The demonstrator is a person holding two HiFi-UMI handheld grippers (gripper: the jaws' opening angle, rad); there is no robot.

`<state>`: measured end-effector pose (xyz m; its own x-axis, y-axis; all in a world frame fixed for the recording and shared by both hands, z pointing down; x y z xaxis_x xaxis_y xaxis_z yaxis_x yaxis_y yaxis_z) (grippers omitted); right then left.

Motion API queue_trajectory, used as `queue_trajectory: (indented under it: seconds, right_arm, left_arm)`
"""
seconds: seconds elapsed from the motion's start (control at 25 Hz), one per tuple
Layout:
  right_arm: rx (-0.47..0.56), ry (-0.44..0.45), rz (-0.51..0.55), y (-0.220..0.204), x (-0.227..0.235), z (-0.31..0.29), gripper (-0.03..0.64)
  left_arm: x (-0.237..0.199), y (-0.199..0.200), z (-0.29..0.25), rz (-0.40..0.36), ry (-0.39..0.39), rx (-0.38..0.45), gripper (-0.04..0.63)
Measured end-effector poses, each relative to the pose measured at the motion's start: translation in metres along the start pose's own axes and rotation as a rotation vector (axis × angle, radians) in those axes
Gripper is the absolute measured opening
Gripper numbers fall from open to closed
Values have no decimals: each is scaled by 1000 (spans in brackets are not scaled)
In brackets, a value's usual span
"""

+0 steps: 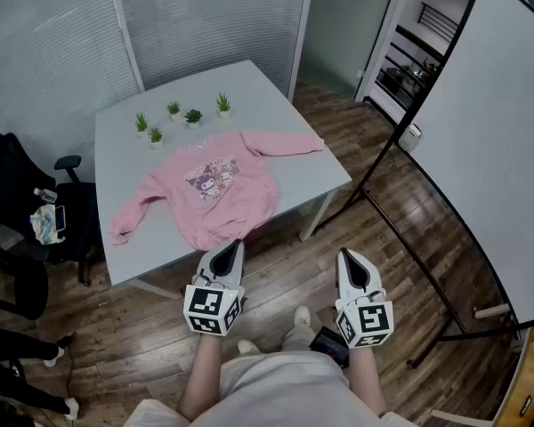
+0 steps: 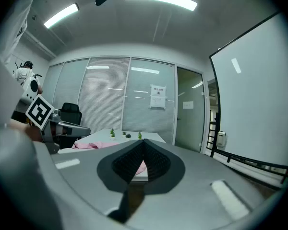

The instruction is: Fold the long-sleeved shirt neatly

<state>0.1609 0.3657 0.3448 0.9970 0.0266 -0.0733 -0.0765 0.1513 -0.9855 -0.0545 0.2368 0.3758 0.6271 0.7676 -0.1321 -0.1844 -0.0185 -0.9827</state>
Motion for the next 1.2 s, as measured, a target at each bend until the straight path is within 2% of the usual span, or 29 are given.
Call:
queue_trajectory:
  seconds: [0.52,0.64,0.68,0.72,0.76,0.8,0.84,0.92,1.2]
  right_arm:
    - [-20,-18,-20,2,-6,17,6]
    - [-7,-43,-54,1,-5,15,8]
    - [-3,-52,-82,0,-3,15,8]
    - [-5,-57,-115,-2,-2,14,6]
    - [-12,-57,-148,-4,-1,13,58]
    - [-22,-56,-177,-6,0,12,147]
    - [-32,-57,-199,-8,1,12,207]
    - [-41,-63,-219,-10,2,11,253]
    - [-47,-82,-231,-10,2,13,265]
  left_arm:
    - [6,6,17,-2,-13,-13,6]
    - [1,6,17,5,-10,-8,6]
    - [0,5,17,15,-11,-8,18]
    - [-2,4,16,30,-17,-12,103]
    - [-2,3,15,47,-28,-19,218]
    - [-3,2,14,62,-39,-29,281]
    - [-3,1,12,73,-49,-38,301]
    - [-3,1,11,74,-61,-47,333]
    - [-1,4,6,40,-91,-54,351]
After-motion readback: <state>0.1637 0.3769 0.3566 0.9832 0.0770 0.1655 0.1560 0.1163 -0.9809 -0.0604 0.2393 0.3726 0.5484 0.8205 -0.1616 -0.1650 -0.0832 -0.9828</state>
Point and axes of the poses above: the fingertips, and each gripper's own axes: z backward along the fingers, x to its right, y out of its top, the point moved 5 cm from there along z, backward along the fingers, and after that the axes turned 15 degrees about x, right-handed, at the moved point
